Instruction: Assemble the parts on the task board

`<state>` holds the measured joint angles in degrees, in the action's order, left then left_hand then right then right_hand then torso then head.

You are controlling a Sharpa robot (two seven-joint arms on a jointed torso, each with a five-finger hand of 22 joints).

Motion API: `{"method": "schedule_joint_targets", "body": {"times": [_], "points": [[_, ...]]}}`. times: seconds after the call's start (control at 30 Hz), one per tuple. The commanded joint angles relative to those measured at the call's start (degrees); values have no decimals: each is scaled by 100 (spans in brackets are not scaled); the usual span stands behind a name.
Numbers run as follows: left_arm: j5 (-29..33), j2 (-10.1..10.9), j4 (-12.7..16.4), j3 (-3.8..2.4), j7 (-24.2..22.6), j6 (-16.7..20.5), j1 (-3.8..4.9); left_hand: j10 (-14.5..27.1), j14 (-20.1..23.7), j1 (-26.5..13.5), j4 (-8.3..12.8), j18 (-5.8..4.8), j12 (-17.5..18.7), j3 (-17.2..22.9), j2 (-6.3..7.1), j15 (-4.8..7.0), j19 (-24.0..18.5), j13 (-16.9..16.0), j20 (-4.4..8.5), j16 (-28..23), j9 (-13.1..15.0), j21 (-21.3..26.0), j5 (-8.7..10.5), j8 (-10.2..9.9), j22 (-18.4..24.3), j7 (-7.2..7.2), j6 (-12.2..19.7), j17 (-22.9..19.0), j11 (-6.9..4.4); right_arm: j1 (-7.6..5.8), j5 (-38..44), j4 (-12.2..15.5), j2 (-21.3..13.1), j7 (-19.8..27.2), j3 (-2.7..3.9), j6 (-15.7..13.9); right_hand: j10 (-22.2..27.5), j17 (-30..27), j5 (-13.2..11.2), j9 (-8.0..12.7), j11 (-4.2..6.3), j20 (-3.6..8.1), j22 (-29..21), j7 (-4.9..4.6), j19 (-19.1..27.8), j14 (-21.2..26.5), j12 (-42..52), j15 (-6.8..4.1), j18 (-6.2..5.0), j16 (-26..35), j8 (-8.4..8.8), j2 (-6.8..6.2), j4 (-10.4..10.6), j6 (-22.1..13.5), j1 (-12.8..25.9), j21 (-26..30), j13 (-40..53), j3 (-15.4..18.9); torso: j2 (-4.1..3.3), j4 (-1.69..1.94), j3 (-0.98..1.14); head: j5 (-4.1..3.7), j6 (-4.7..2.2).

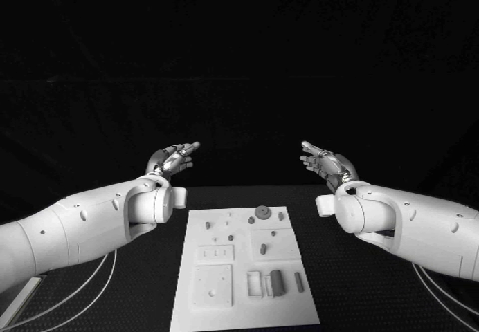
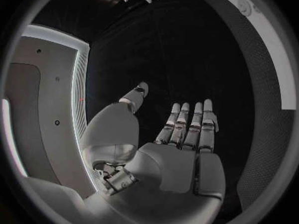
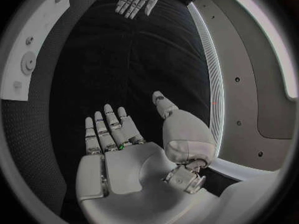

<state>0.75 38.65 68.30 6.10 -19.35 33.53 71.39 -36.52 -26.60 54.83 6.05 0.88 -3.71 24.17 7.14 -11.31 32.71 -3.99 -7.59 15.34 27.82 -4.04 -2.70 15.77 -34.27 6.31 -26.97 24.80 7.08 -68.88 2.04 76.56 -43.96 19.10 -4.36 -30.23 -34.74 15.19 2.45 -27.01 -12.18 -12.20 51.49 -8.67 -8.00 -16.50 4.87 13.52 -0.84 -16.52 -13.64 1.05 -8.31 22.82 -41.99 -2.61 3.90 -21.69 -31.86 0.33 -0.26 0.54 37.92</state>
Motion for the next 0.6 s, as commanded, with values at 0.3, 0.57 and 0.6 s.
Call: {"method": "schedule_joint_targets", "body": {"times": [0.3, 0.57, 0.6], "points": [[95, -205, -656, 162, 879, -1159, 327, -137, -126, 93, 5, -88, -52, 30, -34, -46, 73, -21, 15, 87, 59, -53, -18, 57, -77, 73, -79, 66, 63, -423, 537, -677, 49, -1280, -192, 2033, -549, 447, 39, -145, -154, -67, 1217, -573, -382, -813, 130, 199, -125, -621, -233, 14, -603, 338, -688, -147, 64, -137, -2, 1, 0, 0, 2], [-526, -32, -382, 334, 793, -1486, 325, -673, -863, 300, 202, 155, -245, 57, -284, -211, 481, -98, 5, 449, 127, -274, -50, 267, -202, 473, -528, 204, 409, -436, 3077, -1347, 416, -1116, -209, 1707, -1302, 569, 45, -213, -126, 56, 2413, -590, -1437, -1588, 423, 125, -449, -955, -524, -95, -847, 926, -1269, -461, 174, -336, -5, 5, -43, 59, 28], [-526, -17, -361, 339, 757, -1556, 325, -854, -1018, 348, 247, 224, -325, 87, -325, -180, 588, -130, 36, 516, 130, -327, -68, 294, -226, 530, -608, 225, 470, -434, 3285, -1401, 448, -1120, -209, 1699, -1385, 577, 40, -216, -97, 64, 2394, -574, -1545, -1673, 448, 95, -488, -982, -552, -109, -849, 994, -1337, -478, 183, -350, -9, 3, -41, 61, 17]]}}
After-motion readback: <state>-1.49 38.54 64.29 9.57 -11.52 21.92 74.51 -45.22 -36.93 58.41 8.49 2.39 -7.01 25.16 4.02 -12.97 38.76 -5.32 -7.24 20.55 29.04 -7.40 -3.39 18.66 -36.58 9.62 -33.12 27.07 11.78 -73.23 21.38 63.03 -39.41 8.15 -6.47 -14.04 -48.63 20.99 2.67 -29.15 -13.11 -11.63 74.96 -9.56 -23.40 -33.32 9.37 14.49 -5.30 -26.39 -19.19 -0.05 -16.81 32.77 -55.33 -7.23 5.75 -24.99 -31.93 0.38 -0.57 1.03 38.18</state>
